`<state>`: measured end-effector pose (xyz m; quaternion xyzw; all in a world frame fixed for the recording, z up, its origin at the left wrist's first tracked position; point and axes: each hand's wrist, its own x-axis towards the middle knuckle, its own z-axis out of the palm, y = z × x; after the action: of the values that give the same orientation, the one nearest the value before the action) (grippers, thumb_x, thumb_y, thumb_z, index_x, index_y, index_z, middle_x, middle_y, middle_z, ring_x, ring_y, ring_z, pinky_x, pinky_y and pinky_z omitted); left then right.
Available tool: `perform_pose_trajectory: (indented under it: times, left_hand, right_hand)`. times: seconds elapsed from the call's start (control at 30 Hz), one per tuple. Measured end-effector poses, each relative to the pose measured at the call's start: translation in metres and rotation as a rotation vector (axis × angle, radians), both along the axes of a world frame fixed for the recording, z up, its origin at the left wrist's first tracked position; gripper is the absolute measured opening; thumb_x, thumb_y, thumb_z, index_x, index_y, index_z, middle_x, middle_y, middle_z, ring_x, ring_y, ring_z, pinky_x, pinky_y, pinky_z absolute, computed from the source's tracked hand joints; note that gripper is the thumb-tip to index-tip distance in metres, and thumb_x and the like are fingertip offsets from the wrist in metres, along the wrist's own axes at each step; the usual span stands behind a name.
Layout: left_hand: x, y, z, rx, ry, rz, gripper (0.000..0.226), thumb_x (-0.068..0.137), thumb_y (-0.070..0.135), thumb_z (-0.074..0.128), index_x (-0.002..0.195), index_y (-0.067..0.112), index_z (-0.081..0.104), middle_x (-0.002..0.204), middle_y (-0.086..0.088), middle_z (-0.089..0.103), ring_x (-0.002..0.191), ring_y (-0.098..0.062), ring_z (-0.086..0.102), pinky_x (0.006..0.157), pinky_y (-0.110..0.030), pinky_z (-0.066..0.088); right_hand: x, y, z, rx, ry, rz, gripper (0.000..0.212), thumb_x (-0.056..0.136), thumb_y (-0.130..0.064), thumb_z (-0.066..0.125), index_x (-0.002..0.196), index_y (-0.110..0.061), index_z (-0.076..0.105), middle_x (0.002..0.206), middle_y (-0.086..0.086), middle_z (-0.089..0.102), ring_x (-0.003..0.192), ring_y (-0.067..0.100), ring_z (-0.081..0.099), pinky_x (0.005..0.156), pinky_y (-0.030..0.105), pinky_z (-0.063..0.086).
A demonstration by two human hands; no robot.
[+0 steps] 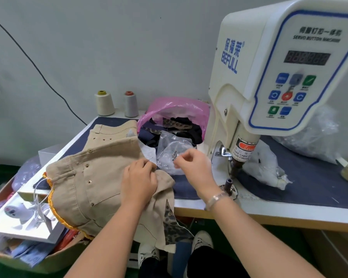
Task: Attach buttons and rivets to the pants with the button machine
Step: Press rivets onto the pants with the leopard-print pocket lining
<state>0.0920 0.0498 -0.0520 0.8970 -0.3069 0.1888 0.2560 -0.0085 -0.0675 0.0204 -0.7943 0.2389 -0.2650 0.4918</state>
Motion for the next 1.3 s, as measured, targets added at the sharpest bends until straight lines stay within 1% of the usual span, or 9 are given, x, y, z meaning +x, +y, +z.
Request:
perform_pose_trajectory:
  times: [0.1,0.17,0.33,0.43,0.53,0.67,0.77,1.1,1.3]
  left_hand:
    - [0.001,0.0,-0.001,0.012,-0.026,-0.006,0.024,0.073,0.016,0.048,0.082,0.015,0.071,0.092,-0.002,0.067,0.083,-0.028,0.06,0.076,-0.037,0.041]
    - [0.001,0.001,-0.003,0.02,-0.04,-0.012,0.026,0.074,0.018,0.046,0.082,0.015,0.07,0.092,-0.001,0.066,0.082,-0.028,0.06,0.075,-0.037,0.041]
    - [0.002,0.0,-0.003,0.002,-0.053,-0.012,0.027,0.072,0.017,0.046,0.082,0.014,0.071,0.092,-0.003,0.067,0.082,-0.029,0.06,0.075,-0.037,0.041]
    - [0.002,0.0,-0.003,-0.003,-0.054,-0.015,0.029,0.072,0.018,0.043,0.082,0.013,0.071,0.093,-0.003,0.067,0.082,-0.03,0.06,0.075,-0.037,0.041]
    - [0.001,0.0,-0.002,-0.003,-0.035,-0.006,0.03,0.073,0.018,0.043,0.084,0.013,0.071,0.093,-0.003,0.067,0.084,-0.03,0.059,0.076,-0.038,0.04]
    - [0.0,0.0,-0.001,-0.015,-0.042,-0.006,0.029,0.073,0.017,0.044,0.082,0.012,0.071,0.092,-0.004,0.067,0.083,-0.031,0.059,0.075,-0.039,0.04]
    - [0.001,0.0,-0.001,-0.019,-0.045,-0.002,0.027,0.073,0.015,0.046,0.082,0.012,0.071,0.092,-0.003,0.067,0.083,-0.031,0.059,0.074,-0.038,0.04]
    - [0.001,0.0,-0.001,-0.007,-0.027,0.003,0.028,0.074,0.016,0.045,0.084,0.013,0.072,0.095,-0.002,0.068,0.087,-0.029,0.059,0.077,-0.038,0.04]
    - [0.002,0.0,-0.002,-0.01,-0.012,0.002,0.029,0.075,0.017,0.045,0.085,0.013,0.071,0.097,-0.002,0.067,0.09,-0.029,0.058,0.08,-0.039,0.039]
  right_hand:
    - [-0.053,0.015,-0.009,0.358,-0.051,0.109,0.003,0.081,-0.011,0.067,0.081,-0.014,0.069,0.076,0.001,0.071,0.073,0.011,0.067,0.066,0.018,0.051]
    - [-0.087,0.014,-0.016,0.526,-0.019,0.137,0.014,0.083,-0.011,0.069,0.092,-0.02,0.073,0.082,-0.002,0.073,0.075,0.009,0.067,0.067,0.016,0.051]
    - [-0.144,-0.022,-0.024,1.181,-0.257,-0.021,0.022,0.075,-0.001,0.062,0.093,-0.001,0.075,0.083,0.013,0.071,0.069,0.014,0.068,0.058,0.021,0.056]
    - [-0.154,-0.038,-0.029,1.345,-0.38,-0.144,0.027,0.074,0.002,0.059,0.099,0.004,0.069,0.085,0.018,0.071,0.071,0.018,0.072,0.053,0.023,0.057]
    - [-0.149,-0.049,-0.028,1.308,-0.415,-0.192,0.024,0.079,0.004,0.057,0.102,0.001,0.065,0.087,0.018,0.072,0.077,0.02,0.073,0.055,0.023,0.057]
    - [-0.138,-0.056,-0.027,1.307,-0.447,-0.169,0.032,0.07,0.008,0.059,0.101,0.002,0.064,0.086,0.018,0.072,0.078,0.022,0.073,0.057,0.024,0.057]
    - [-0.132,-0.062,-0.033,1.318,-0.442,-0.183,0.022,0.085,0.011,0.052,0.101,0.001,0.064,0.083,0.018,0.072,0.077,0.022,0.073,0.056,0.024,0.057]
    - [-0.131,-0.084,-0.04,1.092,-0.269,-0.205,0.02,0.087,0.009,0.054,0.103,0.004,0.065,0.095,0.02,0.072,0.086,0.022,0.072,0.061,0.021,0.056]
    - [-0.126,-0.078,-0.033,0.793,-0.197,-0.216,0.015,0.085,-0.002,0.064,0.091,-0.011,0.074,0.091,0.012,0.074,0.086,0.019,0.072,0.065,0.02,0.056]
